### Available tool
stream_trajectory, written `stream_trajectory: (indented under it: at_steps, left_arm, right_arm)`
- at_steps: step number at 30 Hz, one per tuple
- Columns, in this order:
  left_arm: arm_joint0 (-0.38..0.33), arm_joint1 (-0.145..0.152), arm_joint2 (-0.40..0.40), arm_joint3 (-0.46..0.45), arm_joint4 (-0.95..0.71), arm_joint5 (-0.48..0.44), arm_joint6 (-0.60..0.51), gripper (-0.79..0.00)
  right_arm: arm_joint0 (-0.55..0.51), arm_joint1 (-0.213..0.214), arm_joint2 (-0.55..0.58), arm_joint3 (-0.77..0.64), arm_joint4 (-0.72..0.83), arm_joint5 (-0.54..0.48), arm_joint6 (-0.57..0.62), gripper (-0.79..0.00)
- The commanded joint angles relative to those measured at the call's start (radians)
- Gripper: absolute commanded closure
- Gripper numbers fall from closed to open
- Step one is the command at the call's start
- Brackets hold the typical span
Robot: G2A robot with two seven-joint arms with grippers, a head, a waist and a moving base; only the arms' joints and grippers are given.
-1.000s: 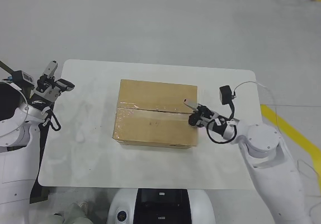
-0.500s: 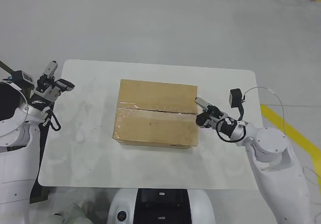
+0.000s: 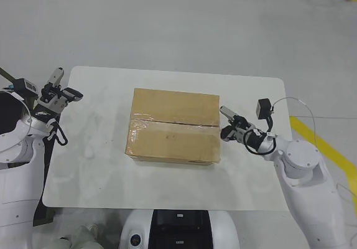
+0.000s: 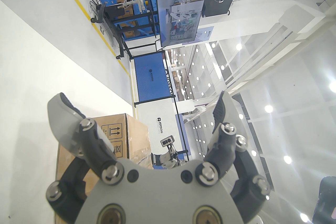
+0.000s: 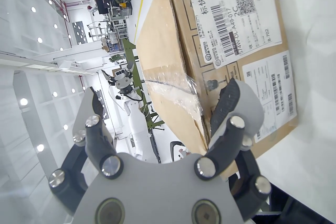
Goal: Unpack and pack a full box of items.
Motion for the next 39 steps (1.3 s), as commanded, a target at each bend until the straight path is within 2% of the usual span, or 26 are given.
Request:
stream_trajectory:
  at_steps: [1,8,16,33,39]
  left_arm:
    - [0.0,0.0,0.0,0.0,0.0,0.0,0.0,-0.785]
    - [0.0,0.0,0.0,0.0,0.0,0.0,0.0,-0.785]
    - [0.0,0.0,0.0,0.0,0.0,0.0,0.0,-0.785]
    - [0.0,0.0,0.0,0.0,0.0,0.0,0.0,-0.785]
    - [0.0,0.0,0.0,0.0,0.0,0.0,0.0,-0.785]
  right_arm:
    - [0.005,0.0,-0.005,0.007,0.004,-0.01,0.001,-0.785]
    - [0.018,0.002,-0.023,0.016,-0.004,-0.045,-0.004,-0.785]
    - [0.017,0.004,-0.024,0.031,-0.012,-0.032,-0.042,-0.785]
    - [-0.041,0.01,0.011,-0.084,-0.061,-0.047,-0.193,-0.785]
    - [-0.05,0.01,0.013,-0.104,-0.045,-0.09,-0.197,-0.785]
